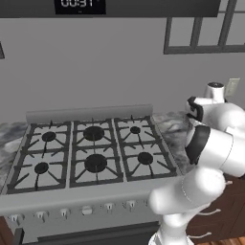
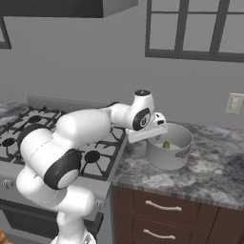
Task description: Turn on the sink faucet. Then move the cucumber from the counter to the sink. Turn off the sink. Move the vegetable from the sink to the pot next to the stove. Finally move the pot to the front center burner.
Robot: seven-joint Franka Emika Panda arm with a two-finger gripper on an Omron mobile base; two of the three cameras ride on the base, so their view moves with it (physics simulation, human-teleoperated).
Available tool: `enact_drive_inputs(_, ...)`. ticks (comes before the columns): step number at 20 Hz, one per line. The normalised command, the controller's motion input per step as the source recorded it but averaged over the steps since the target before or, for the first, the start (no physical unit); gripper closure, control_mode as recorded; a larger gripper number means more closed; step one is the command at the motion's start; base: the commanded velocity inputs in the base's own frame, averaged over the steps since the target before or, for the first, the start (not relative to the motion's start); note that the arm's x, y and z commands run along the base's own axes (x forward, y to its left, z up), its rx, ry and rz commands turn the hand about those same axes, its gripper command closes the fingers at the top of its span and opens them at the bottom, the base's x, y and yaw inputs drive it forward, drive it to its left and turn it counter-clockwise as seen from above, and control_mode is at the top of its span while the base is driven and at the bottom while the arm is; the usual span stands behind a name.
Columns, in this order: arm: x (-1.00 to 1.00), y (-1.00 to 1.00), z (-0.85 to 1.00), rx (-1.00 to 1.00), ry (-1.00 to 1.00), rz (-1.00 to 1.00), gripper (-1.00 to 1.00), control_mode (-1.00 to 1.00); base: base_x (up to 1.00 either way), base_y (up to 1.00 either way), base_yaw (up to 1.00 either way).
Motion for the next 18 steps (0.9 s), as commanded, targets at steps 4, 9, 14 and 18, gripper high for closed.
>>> enact_drive_inputs(4, 0.38, 0.00, -0.21, 0.07, 0.00, 0.17, -1.00, -1.00, 0.00, 0.00, 0.00)
enact_drive_inputs(9, 0.45, -0.01, -0.14, 0.06, 0.00, 0.15, -1.00, -1.00, 0.00, 0.00, 0.00)
enact_drive_inputs(14, 0.37, -0.02, -0.24, 0.03, 0.00, 0.12, -1.00, -1.00, 0.00, 0.00, 0.00)
enact_drive_inputs(18, 0.26, -0.06, -0.32, 0.00, 0.00, 0.03, -1.00, -1.00, 0.00, 0.00, 0.00)
